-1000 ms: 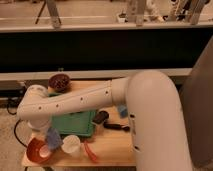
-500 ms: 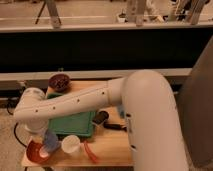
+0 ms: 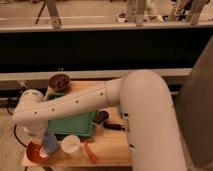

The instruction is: Place sponge in red bowl

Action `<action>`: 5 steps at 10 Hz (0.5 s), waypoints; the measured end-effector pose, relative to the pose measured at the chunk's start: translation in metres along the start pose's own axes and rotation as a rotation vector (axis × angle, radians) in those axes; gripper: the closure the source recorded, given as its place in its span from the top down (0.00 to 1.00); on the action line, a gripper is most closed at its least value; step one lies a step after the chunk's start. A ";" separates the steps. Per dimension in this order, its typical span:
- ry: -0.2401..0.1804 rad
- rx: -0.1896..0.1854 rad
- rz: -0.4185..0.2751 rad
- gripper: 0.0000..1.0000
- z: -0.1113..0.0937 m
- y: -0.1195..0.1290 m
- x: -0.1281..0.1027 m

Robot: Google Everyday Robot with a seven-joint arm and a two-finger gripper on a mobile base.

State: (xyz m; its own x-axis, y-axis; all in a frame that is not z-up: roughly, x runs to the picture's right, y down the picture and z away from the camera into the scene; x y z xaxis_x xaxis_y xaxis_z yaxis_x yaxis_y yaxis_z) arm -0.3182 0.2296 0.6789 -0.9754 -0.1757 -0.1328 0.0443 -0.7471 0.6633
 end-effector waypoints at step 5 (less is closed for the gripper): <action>0.007 0.000 -0.008 0.54 0.002 -0.003 0.003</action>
State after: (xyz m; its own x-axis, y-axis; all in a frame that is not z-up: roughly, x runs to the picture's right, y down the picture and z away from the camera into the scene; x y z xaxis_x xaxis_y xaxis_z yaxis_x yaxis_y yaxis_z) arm -0.3222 0.2329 0.6780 -0.9742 -0.1744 -0.1434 0.0365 -0.7483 0.6624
